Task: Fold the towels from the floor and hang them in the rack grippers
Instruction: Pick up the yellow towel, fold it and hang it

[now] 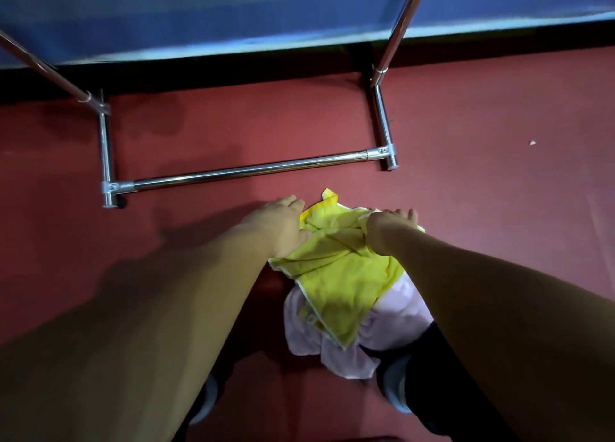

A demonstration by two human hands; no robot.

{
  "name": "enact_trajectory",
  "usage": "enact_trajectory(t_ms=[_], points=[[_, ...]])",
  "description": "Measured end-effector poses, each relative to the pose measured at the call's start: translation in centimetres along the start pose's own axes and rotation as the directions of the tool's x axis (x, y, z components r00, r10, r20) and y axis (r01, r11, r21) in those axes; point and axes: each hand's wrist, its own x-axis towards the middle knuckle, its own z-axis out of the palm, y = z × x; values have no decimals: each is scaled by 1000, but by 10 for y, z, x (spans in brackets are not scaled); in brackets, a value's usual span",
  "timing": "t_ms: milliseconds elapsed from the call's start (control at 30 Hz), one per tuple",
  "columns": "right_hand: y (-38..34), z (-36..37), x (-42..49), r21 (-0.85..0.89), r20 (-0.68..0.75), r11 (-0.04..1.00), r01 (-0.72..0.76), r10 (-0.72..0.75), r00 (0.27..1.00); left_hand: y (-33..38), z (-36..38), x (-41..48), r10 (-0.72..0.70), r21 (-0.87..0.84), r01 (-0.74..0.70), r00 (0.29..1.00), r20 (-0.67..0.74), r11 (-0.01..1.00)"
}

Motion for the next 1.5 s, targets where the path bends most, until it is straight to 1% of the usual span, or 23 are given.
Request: enact_trajectory(t_ms=[133, 300, 433, 500, 567, 600, 633, 667, 700, 733, 800, 833, 867, 967, 1067, 1133, 1200, 1233, 1300, 1333, 1367, 1400, 1500], points=[[3, 7, 4, 25, -84, 996, 84, -81, 993, 11, -4, 1, 29, -8, -29, 999, -27, 1000], [-5, 1, -1, 3, 88, 994, 114, -113, 990, 16, -6, 6, 31, -8, -31, 999, -16, 999], [-8, -13, -17, 143, -63, 973, 181, -173, 983, 19, -7, 10, 54, -12, -54, 999, -8, 998], [-11, -26, -23, 443, -134, 859, 257, -220, 966, 22, -7, 12, 62, -28, -62, 998, -10, 998], [-18, -40, -32, 771, -81, 586, 250, -299, 951, 27, -9, 15, 36, -136, -37, 999, -10, 990], [-21, -48, -36, 869, -46, 445, 218, -365, 930, 29, -11, 17, -4, -246, 0, 1000, -16, 969], [-24, -55, -40, 911, -19, 366, 188, -419, 908, 30, -12, 19, -46, -359, 36, 999, -18, 933], [-27, -62, -40, 913, -14, 362, 189, -434, 901, 30, -13, 22, -68, -450, 50, 997, -25, 891], [-29, -68, -38, 890, -12, 408, 202, -424, 906, 29, -13, 25, -75, -530, 53, 997, -20, 847], [-31, -73, -36, 822, -29, 518, 237, -378, 925, 28, -14, 26, -71, -583, 57, 997, -1, 810], [-25, -74, -26, 498, -93, 809, 313, -309, 946, 25, -13, 25, -77, -647, 89, 996, 47, 757], [-20, -68, -22, 347, -93, 889, 300, -286, 954, 22, -13, 25, -90, -663, 107, 994, 60, 741], [-15, -60, -24, 248, -26, 933, 261, -263, 965, 20, -12, 25, -105, -664, 116, 993, 56, 739], [-1, -28, -27, 86, 75, 972, 216, -223, 972, 13, -8, 28, -113, -628, 102, 993, 22, 771], [2, -16, -20, -22, -8, 978, 205, -206, 979, 13, -10, 28, -77, -597, 81, 997, 32, 798], [0, -24, -13, 44, -51, 963, 266, -264, 963, 16, -12, 27, -32, -597, 56, 998, 50, 800], [-2, -35, -9, 328, -88, 879, 346, -337, 938, 21, -13, 22, 3, -650, 49, 997, 79, 758], [-4, -43, -10, 525, -94, 768, 366, -376, 922, 24, -14, 20, 14, -686, 46, 997, 82, 726], [-10, -54, -12, 838, -75, 434, 330, -509, 858, 27, -14, 20, 16, -735, 40, 997, 69, 677], [-13, -57, -13, 930, -75, 258, 263, -566, 821, 27, -15, 20, 13, -744, 38, 998, 62, 667], [-15, -59, -16, 970, -74, 142, 197, -601, 796, 26, -18, 19, 11, -754, 36, 998, 57, 656], [-16, -62, -19, 982, -79, 84, 168, -626, 776, 23, -19, 20, 10, -767, 42, 998, 63, 641], [-14, -65, -25, 994, -44, 49, 99, -647, 761, 13, -24, 21, -17, -759, 68, 997, 74, 648]])
